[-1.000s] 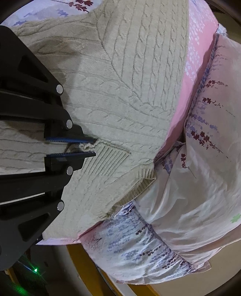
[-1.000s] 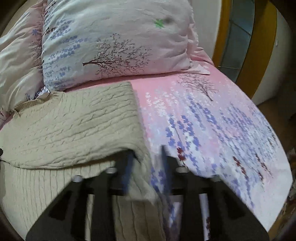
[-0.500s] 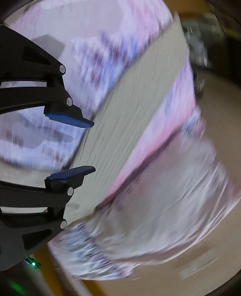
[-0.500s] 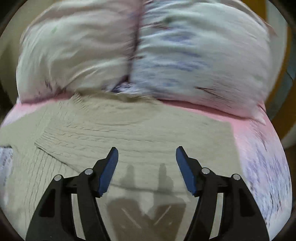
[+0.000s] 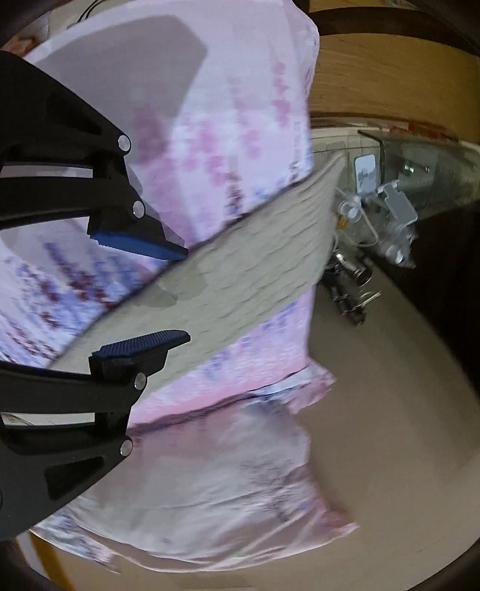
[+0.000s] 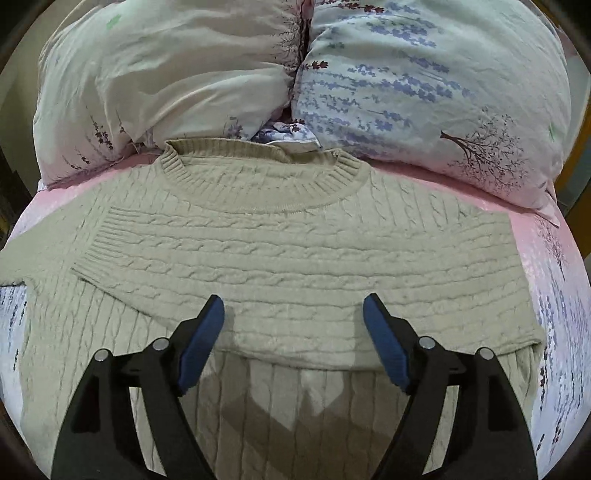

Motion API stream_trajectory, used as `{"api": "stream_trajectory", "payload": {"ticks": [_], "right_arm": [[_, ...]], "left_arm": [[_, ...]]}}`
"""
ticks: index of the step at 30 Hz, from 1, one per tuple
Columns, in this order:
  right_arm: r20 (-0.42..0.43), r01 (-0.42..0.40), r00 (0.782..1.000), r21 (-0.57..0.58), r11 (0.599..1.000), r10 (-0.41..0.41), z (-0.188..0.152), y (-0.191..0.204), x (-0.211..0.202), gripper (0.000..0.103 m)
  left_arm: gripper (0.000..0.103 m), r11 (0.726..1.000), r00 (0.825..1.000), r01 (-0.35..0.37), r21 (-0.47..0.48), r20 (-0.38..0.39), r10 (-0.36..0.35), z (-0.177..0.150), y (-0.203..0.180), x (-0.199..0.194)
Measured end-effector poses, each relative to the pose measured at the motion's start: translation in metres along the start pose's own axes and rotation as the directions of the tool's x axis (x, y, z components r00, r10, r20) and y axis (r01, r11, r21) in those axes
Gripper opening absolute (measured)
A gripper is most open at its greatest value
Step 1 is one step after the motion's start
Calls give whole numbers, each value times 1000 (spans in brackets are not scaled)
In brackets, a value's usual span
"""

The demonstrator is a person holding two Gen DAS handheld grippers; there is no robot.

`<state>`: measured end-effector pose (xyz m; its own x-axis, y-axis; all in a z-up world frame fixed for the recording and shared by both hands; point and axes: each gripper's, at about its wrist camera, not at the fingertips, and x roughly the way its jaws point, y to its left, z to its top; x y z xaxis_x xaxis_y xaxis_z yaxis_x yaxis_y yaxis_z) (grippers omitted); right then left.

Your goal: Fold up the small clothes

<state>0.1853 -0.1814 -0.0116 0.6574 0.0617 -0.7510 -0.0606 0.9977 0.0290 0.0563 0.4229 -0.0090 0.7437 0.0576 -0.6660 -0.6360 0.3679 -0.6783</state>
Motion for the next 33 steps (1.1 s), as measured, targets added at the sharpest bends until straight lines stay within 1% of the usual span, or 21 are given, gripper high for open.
{"api": "stream_trajectory", "payload": {"ticks": [1,5,8,10,11,13,15,17,18,20,21,22,23,24,25,27,28,29,30,31,33], "right_arm": [[2,-4,1000,-2,1000,4,-2,0,-2,77],[14,-23,1000,-23,999,23,-8,8,-12,77],[28,-32,999,-41,999,33,-10,9,-19,77],[46,-34,998,-43,998,36,-11,5,-28,77],[53,-32,998,-41,999,35,-11,4,-31,77],[73,-34,997,-33,999,37,-11,-2,-37,77],[98,-28,995,-19,999,29,-11,-10,-46,78],[114,-26,993,-3,1000,26,-10,-20,-50,78],[120,-25,992,9,1000,23,-9,-26,-52,78],[129,-18,992,33,999,14,-10,-37,-54,78],[131,-12,991,49,999,6,-11,-44,-55,78],[130,-8,992,60,998,0,-12,-48,-55,78],[125,-4,992,83,997,-6,-14,-56,-54,78],[122,-2,993,95,995,-10,-15,-60,-52,78],[116,0,993,110,994,-13,-17,-65,-51,78],[99,4,995,137,991,-18,-20,-74,-45,78],[91,8,996,146,989,-22,-21,-78,-43,78],[84,12,996,156,988,-25,-23,-81,-41,78],[76,14,997,165,986,-27,-24,-85,-39,78],[67,15,997,179,984,-27,-25,-89,-38,78],[60,1,998,203,979,-13,-25,-96,-37,77]], "left_arm": [[40,1000,1000,1,-11,7,-1,4,4,-1],[26,998,999,0,-65,34,2,19,15,2],[10,998,999,-23,-62,47,26,26,16,5],[8,999,997,-22,-44,66,25,25,7,4],[7,1000,996,-15,-15,83,16,23,-2,0],[7,996,994,17,85,109,-26,14,-34,-8],[7,981,990,80,179,102,-100,-1,-68,-16],[7,942,981,153,300,73,-182,-28,-111,-25],[7,904,971,203,376,41,-235,-49,-138,-29],[7,832,952,280,480,-27,-305,-87,-175,-34],[7,799,942,313,513,-62,-329,-104,-187,-34],[7,742,924,366,562,-128,-360,-134,-207,-33],[7,699,911,401,592,-178,-372,-157,-220,-31],[7,654,897,435,619,-231,-378,-181,-232,-28],[7,594,878,475,650,-304,-369,-216,-246,-21],[7,504,854,519,690,-404,-327,-268,-261,-7],[7,448,840,543,710,-464,-281,-301,-266,2],[7,388,821,567,726,-532,-205,-336,-270,15],[7,363,813,576,733,-559,-162,-350,-271,22],[7,311,799,587,748,-597,-73,-377,-270,34],[7,281,793,590,757,-609,-22,-389,-266,41]]}}
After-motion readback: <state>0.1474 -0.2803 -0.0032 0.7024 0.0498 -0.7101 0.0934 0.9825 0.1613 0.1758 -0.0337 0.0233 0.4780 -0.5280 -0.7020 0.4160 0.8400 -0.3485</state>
